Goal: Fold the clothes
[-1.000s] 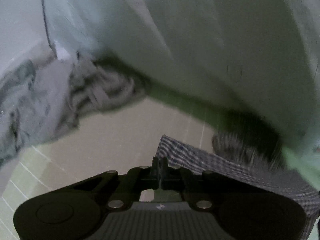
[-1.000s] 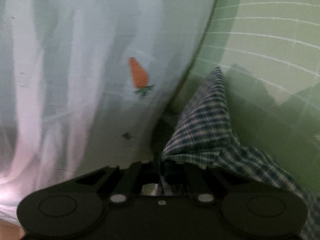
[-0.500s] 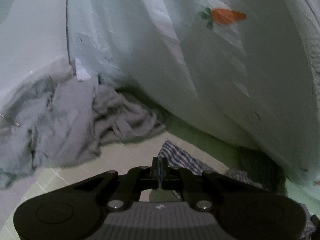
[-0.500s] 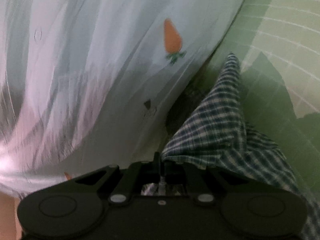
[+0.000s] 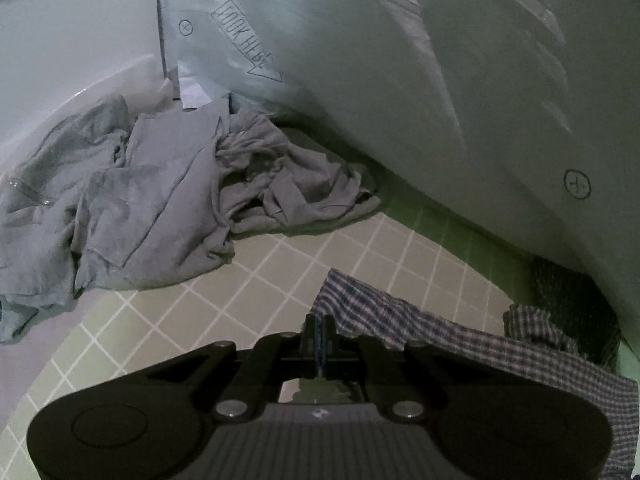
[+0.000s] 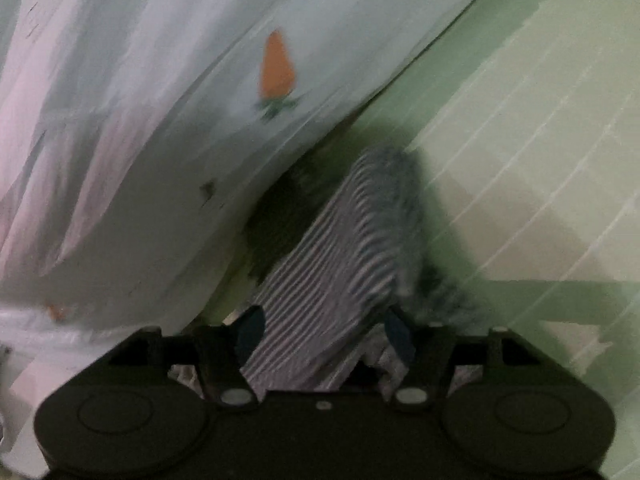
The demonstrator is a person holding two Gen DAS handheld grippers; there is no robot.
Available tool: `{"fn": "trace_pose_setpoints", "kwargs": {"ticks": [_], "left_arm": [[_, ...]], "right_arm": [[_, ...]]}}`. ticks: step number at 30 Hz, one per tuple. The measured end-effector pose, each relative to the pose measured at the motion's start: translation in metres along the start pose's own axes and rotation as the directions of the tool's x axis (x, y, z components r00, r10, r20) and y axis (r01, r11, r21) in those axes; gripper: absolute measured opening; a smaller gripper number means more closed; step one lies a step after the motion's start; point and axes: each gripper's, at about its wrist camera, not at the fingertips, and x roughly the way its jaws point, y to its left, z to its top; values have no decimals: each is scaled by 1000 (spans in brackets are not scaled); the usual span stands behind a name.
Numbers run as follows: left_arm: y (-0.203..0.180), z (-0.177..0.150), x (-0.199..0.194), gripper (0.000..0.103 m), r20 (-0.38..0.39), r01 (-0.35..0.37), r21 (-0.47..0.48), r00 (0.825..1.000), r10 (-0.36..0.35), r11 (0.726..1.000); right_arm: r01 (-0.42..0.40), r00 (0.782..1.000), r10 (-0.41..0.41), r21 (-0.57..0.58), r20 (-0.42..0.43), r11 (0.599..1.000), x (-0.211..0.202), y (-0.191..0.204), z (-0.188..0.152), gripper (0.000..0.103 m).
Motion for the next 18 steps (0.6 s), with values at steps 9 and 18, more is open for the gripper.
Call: {"fn": "trace_pose_setpoints", "kwargs": {"ticks": [9,18], "left_arm": [[-5,2,6,2,-3,-12,21,1000,12,1000],[-7,1,18,2,-4,-9,24,1000,9,1000]], "right_arm": [[134,989,-142,-160,-37,978,60,8,44,72],[171,980,-200,-429,-23,887,114,35,74,3]]}}
